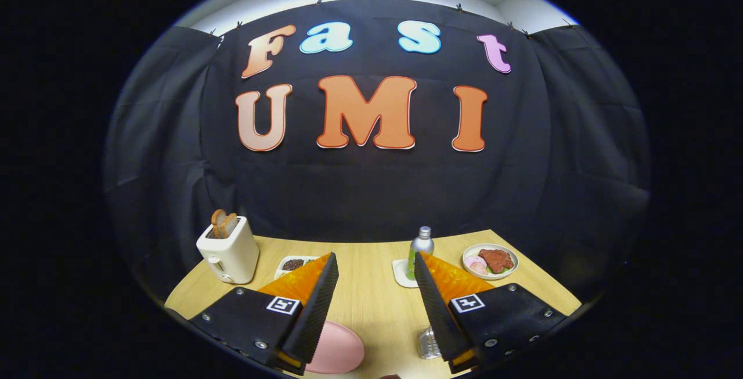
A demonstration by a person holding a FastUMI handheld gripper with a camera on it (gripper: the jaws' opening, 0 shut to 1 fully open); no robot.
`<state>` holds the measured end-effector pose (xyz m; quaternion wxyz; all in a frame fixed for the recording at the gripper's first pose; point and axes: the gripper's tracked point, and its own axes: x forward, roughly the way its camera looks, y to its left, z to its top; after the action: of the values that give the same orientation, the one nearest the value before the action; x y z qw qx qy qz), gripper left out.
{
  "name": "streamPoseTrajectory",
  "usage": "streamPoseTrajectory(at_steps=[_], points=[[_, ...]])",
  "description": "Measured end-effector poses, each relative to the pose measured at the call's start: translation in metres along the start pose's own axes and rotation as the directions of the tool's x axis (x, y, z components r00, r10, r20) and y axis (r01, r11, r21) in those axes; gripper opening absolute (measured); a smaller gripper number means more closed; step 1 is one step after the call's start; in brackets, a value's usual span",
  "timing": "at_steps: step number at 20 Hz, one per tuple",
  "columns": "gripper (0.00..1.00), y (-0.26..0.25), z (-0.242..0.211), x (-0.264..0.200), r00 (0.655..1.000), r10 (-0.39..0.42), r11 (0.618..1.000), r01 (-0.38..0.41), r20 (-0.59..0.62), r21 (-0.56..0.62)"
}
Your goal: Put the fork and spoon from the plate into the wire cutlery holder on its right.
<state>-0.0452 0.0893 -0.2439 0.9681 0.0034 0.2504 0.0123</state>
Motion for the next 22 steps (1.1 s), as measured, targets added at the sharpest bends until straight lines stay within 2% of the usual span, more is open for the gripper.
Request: streamPoseTrajectory(at_steps=[3,6,11,15,18,22], points=[[0.8,0.026,-0.019,-0.004,0.999,0.019,1.0,-0.02,-0.033,-0.01],[0.8,0.05,-0.053,-0.007,0.992,0.044,0.999,-0.046,-0.114,-0.012],[0.83,0.084,-0.12,-0.016,0.951,0.098,0.995,-0.104,-0.292,-0.005],[0.83,0.108,-0.181,-0.023,0.886,0.131,0.99,-0.144,-0.446,0.004],[0.84,0.119,-0.222,-0.037,0.809,0.138,0.986,-0.164,-0.571,0.007],[0.83,0.136,-0.255,-0.043,0.739,0.162,0.981,-0.189,-0.654,0.029]])
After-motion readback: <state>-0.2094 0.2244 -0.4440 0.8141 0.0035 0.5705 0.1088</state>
